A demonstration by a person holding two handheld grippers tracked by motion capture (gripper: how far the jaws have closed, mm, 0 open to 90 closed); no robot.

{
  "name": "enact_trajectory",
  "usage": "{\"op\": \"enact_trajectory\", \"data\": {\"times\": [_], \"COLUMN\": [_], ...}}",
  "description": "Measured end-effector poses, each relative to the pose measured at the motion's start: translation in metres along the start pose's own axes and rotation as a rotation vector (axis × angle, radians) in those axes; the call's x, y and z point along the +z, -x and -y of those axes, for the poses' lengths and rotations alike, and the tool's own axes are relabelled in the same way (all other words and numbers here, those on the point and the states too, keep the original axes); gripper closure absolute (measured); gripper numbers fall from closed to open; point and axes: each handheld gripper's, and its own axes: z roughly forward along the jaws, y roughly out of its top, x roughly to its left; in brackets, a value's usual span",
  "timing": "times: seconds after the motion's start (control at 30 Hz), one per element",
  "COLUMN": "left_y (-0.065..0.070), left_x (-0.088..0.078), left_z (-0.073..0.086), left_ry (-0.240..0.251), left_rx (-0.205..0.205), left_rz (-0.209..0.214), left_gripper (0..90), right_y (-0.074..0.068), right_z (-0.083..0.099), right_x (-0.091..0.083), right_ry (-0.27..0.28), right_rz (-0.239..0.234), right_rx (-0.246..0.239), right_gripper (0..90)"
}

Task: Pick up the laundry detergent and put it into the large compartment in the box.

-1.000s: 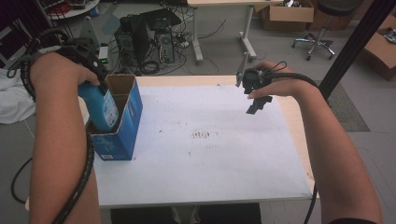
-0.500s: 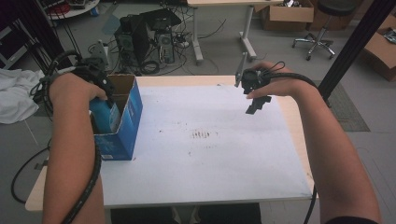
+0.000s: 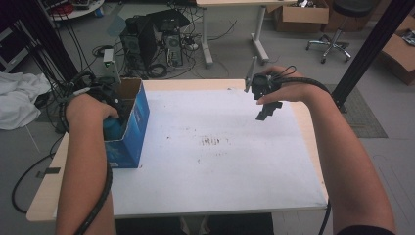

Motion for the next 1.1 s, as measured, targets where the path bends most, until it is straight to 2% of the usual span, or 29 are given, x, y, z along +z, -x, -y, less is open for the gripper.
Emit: {"op": "enact_trajectory", "data": {"times": [0.37,0.67,0.77,0.8,1.1], "left_y": [-0.003,-0.007,-0.005,-0.007,-0.007], "left_x": [0.023,0.023,0.023,0.023,0.023], "left_z": [-0.003,-0.002,-0.002,-0.002,-0.001], "left_ry": [-0.014,-0.018,-0.015,-0.007,-0.003], "left_rx": [-0.005,-0.013,0.002,-0.023,-0.015], "left_rz": [-0.002,0.01,0.002,0.016,0.013], "left_gripper": [39.3,39.1,39.1,39.0,38.7], "right_y": [0.001,0.002,0.002,0.002,0.001], "right_z": [0.005,0.002,0.002,0.001,0.001], "right_x": [0.003,0.006,0.007,0.006,0.005], "right_ry": [0.0,-0.007,-0.011,-0.014,-0.01], "right_rz": [-0.008,-0.013,-0.013,-0.014,-0.011], "right_rx": [0.012,0.013,0.011,0.016,0.013], "right_gripper": [16.1,16.1,16.1,16.1,16.1]}}
